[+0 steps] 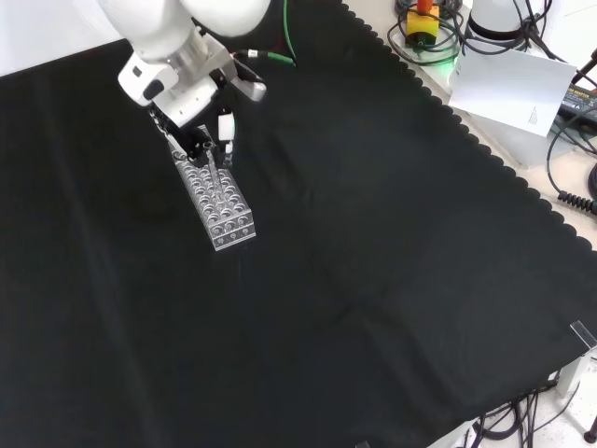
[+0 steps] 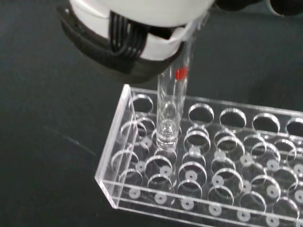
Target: Pick up the test tube.
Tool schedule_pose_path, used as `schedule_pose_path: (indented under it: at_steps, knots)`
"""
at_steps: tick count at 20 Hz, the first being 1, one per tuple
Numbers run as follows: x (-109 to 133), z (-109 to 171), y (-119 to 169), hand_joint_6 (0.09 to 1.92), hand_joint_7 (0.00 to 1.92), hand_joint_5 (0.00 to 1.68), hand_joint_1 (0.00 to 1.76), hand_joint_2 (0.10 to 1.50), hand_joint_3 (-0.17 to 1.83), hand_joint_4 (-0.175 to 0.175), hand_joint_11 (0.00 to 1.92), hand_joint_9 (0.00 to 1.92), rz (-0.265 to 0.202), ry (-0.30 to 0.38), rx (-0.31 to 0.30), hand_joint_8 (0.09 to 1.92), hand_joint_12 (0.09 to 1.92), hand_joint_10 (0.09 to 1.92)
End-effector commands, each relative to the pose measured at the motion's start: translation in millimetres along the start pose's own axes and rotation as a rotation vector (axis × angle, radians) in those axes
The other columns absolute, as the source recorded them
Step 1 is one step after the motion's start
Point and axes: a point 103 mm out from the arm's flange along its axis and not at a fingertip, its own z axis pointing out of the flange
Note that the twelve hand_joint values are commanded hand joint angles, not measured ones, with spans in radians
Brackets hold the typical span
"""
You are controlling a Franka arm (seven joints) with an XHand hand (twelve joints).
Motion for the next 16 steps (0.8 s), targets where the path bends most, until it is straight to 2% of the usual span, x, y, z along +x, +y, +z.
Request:
schedule_pose_path:
  at_steps: [1, 9, 12, 16]
  knots:
    - [11.8, -28.1, -2.5, 0.09, 1.88, 1.57, 1.24, 0.63, 0.59, -0.175, 1.46, 1.8, 0.0, -0.018, -0.013, 0.2, 0.72, 0.18]
    - [13.8, -63.2, -6.7, 0.09, 1.89, 1.57, 1.24, 0.62, 0.6, -0.175, 1.47, 1.81, -0.024, 0.024, -0.036, 0.19, 0.72, 0.18]
    - [13.2, -78.4, -14.7, 0.09, 1.89, 1.57, 1.24, 0.62, 0.6, -0.175, 1.47, 1.81, -0.059, 0.039, -0.056, 0.19, 0.72, 0.18]
    - [9.7, -96.9, -26.2, 0.09, 1.89, 1.57, 1.24, 0.62, 0.6, -0.175, 1.47, 1.81, -0.084, 0.042, -0.075, 0.19, 0.72, 0.18]
